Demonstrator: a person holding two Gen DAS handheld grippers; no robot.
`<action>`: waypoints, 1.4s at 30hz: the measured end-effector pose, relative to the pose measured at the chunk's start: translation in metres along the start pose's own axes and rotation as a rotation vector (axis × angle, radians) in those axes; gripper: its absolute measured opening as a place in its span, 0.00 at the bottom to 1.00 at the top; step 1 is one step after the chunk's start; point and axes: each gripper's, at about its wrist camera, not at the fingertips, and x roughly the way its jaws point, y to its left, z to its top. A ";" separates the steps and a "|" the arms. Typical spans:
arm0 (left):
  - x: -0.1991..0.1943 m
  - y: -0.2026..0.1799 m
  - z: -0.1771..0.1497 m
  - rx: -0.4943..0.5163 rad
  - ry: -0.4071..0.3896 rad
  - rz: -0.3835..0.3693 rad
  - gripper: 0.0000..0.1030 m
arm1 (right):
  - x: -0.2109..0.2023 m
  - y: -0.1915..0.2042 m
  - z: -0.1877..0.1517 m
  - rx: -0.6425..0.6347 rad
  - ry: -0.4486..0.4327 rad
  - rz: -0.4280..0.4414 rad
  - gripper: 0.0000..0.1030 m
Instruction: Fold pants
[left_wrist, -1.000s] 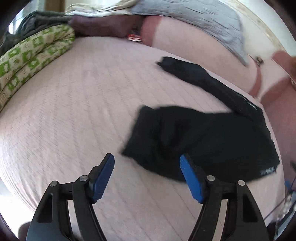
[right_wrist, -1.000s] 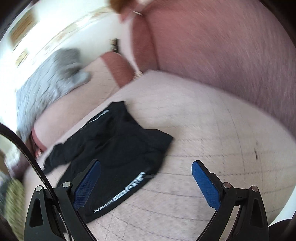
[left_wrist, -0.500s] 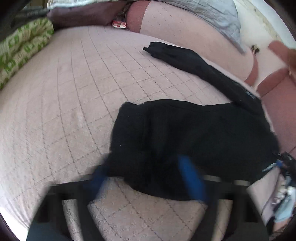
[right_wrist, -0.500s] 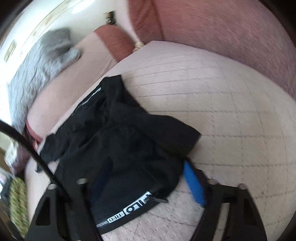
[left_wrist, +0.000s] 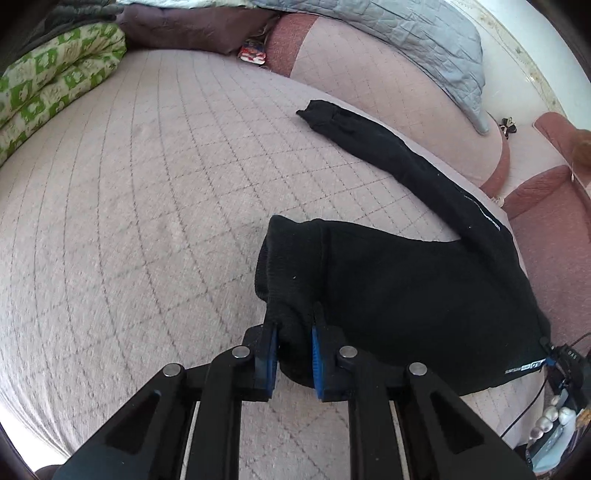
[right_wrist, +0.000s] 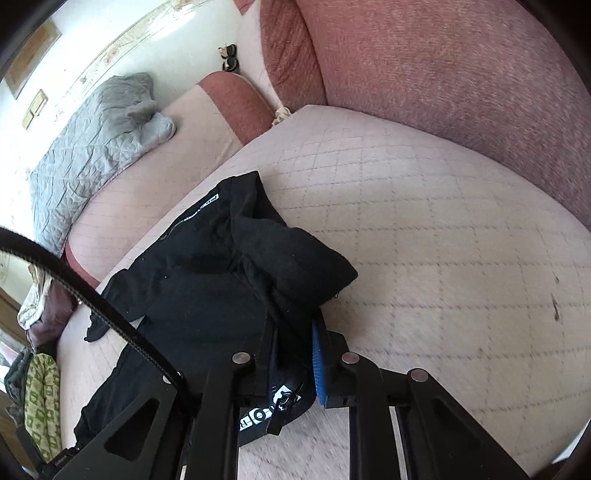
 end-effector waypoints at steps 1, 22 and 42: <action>0.002 0.003 -0.002 -0.012 0.015 0.004 0.16 | 0.003 -0.005 -0.002 0.018 0.018 0.002 0.17; 0.016 -0.025 0.138 0.102 -0.020 0.076 0.55 | 0.028 0.075 0.092 -0.318 0.059 0.052 0.54; 0.215 -0.074 0.293 0.167 0.072 -0.008 0.82 | 0.264 0.163 0.172 -0.571 0.357 0.121 0.54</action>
